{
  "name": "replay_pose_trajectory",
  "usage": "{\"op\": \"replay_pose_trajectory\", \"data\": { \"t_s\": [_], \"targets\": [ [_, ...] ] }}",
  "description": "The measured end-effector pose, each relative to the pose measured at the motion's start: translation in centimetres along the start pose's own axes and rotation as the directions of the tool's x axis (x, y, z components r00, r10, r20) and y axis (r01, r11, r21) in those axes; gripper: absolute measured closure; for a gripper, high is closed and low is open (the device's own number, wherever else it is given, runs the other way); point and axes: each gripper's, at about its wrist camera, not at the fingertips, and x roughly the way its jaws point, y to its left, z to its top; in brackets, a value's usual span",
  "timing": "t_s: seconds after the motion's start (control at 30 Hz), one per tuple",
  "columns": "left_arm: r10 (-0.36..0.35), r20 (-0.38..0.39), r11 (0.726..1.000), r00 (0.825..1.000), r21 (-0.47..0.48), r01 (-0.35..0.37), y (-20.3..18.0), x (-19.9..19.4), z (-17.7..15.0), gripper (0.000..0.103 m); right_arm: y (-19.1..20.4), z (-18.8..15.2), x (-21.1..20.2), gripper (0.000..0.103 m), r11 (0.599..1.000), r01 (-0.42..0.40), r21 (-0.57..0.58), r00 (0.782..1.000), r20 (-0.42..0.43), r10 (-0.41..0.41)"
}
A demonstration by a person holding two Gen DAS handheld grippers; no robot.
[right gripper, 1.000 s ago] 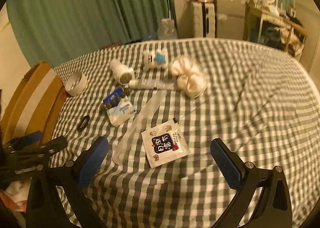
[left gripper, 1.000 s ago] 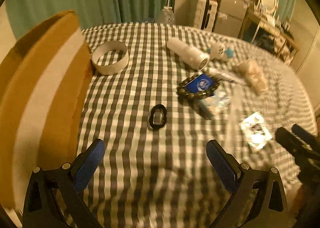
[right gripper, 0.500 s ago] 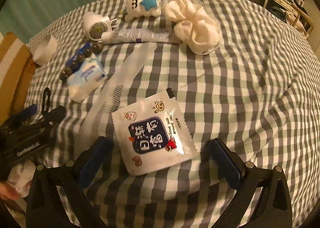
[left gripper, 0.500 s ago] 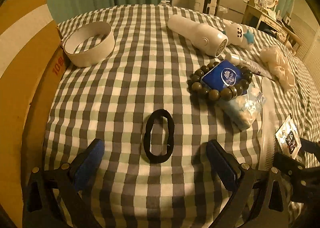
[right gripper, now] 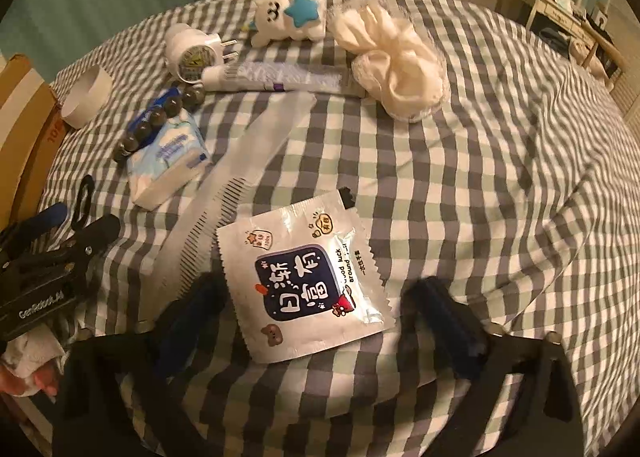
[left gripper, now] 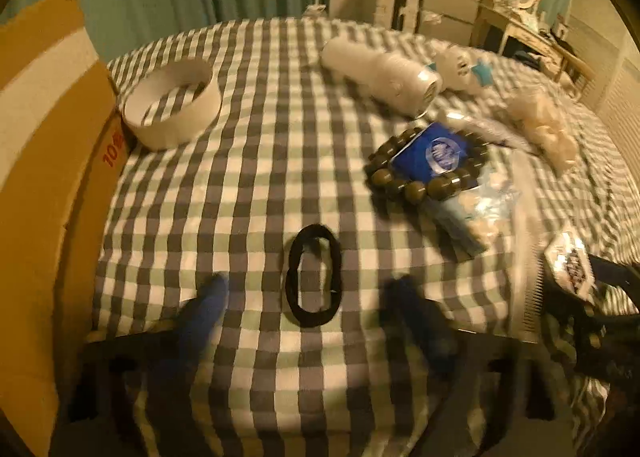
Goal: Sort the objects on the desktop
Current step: 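Move left tool over black hair tie while right tool approaches white snack packet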
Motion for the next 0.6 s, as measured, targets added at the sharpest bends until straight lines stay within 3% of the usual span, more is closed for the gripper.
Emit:
{"op": "replay_pose_trajectory", "data": {
  "t_s": [0.03,0.1,0.23,0.37,0.6],
  "targets": [
    [-0.001,0.007,1.0,1.0,0.009,0.001,-0.2,-0.3,0.1,0.069,0.1,0.0,-0.4,0.041,1.0,-0.012,-0.01,1.0,0.012,0.012],
    [-0.004,-0.006,1.0,1.0,0.019,0.004,-0.5,-0.9,0.1,0.087,0.4,-0.1,-1.0,0.058,0.999,-0.037,-0.032,0.999,0.027,0.038],
    [-0.035,-0.013,0.999,0.999,0.004,0.035,-0.6,-1.4,0.3,0.092,0.0,-0.2,-1.6,0.066,0.998,-0.066,-0.023,0.998,0.02,0.067],
    [-0.063,0.014,0.998,0.998,-0.014,0.063,-0.6,-2.7,0.6,0.093,-1.3,0.4,-2.1,0.067,0.992,-0.122,0.024,0.992,0.03,0.121],
    [-0.122,0.076,0.991,0.99,-0.042,0.125,-0.2,-5.9,1.2,0.093,-0.1,0.7,-4.3,0.067,0.988,-0.153,0.022,0.984,0.096,0.151]
  ]
}}
